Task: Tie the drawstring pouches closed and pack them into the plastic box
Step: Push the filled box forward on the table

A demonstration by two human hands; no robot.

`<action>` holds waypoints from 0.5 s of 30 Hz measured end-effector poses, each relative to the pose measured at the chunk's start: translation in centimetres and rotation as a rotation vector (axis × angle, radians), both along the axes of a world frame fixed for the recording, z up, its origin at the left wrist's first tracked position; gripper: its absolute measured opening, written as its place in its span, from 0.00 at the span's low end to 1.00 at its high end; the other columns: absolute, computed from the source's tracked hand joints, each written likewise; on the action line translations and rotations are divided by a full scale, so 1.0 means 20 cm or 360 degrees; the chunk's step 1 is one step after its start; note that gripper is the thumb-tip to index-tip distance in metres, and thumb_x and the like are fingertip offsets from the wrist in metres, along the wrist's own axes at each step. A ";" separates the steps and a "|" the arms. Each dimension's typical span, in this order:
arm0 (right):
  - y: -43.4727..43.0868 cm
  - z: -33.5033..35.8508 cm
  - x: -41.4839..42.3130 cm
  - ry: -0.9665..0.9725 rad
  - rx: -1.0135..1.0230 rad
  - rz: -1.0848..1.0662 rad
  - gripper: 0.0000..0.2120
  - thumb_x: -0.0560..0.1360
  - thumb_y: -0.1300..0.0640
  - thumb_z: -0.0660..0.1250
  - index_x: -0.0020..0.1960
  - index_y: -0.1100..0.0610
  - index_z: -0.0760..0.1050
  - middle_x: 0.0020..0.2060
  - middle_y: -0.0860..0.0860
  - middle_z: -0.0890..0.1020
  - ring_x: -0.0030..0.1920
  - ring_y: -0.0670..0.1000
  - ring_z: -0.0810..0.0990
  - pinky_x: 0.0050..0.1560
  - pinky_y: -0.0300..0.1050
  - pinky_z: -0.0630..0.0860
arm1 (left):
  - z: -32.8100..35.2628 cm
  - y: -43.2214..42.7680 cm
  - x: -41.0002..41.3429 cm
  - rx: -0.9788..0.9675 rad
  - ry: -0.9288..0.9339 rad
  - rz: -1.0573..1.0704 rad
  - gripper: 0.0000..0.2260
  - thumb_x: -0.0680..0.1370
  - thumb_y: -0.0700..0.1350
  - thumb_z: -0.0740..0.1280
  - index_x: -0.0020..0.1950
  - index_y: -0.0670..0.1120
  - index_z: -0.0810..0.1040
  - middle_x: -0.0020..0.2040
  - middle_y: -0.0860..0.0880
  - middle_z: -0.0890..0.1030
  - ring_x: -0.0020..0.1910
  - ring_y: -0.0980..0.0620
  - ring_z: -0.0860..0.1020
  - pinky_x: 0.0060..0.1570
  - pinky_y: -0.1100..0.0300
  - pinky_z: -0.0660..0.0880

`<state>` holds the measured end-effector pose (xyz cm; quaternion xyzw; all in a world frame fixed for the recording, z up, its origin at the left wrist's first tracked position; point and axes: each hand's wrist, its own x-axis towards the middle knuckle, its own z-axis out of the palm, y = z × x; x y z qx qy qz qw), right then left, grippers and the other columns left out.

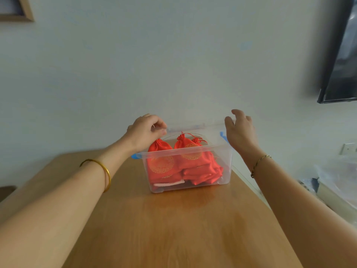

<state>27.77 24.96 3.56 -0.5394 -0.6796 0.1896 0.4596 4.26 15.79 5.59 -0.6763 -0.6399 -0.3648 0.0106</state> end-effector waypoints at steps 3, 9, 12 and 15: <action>0.04 -0.04 0.01 0.0055 -0.0084 0.0058 0.17 0.77 0.47 0.52 0.41 0.56 0.74 0.49 0.59 0.73 0.49 0.59 0.73 0.48 0.48 0.69 | -0.01 -0.07 0.03 -0.0235 0.0088 -0.0135 0.04 0.74 0.41 0.69 0.48 0.47 0.79 0.48 0.48 0.78 0.48 0.50 0.76 0.53 0.58 0.72; 0.06 -0.12 0.01 -0.0189 -0.0164 -0.0032 0.15 0.74 0.55 0.56 0.30 0.57 0.58 0.33 0.53 0.64 0.41 0.56 0.66 0.32 0.44 0.59 | -0.06 -0.02 -0.03 -0.0176 0.0003 0.0295 0.12 0.78 0.42 0.62 0.60 0.42 0.77 0.60 0.44 0.77 0.61 0.47 0.73 0.60 0.58 0.69; 0.08 -0.11 0.01 -0.0269 -0.0215 -0.0054 0.12 0.73 0.55 0.53 0.32 0.58 0.62 0.38 0.55 0.69 0.43 0.58 0.68 0.42 0.47 0.64 | -0.12 0.01 -0.07 -0.0428 -0.0111 0.0527 0.11 0.78 0.43 0.61 0.58 0.44 0.76 0.61 0.42 0.74 0.61 0.45 0.71 0.56 0.56 0.70; 0.09 -0.09 0.01 -0.0032 -0.0299 0.0085 0.08 0.73 0.60 0.55 0.36 0.60 0.65 0.34 0.55 0.67 0.35 0.54 0.64 0.36 0.44 0.60 | -0.14 0.02 -0.07 -0.0428 -0.0436 0.0557 0.11 0.78 0.38 0.59 0.58 0.46 0.74 0.57 0.46 0.71 0.56 0.47 0.71 0.47 0.61 0.68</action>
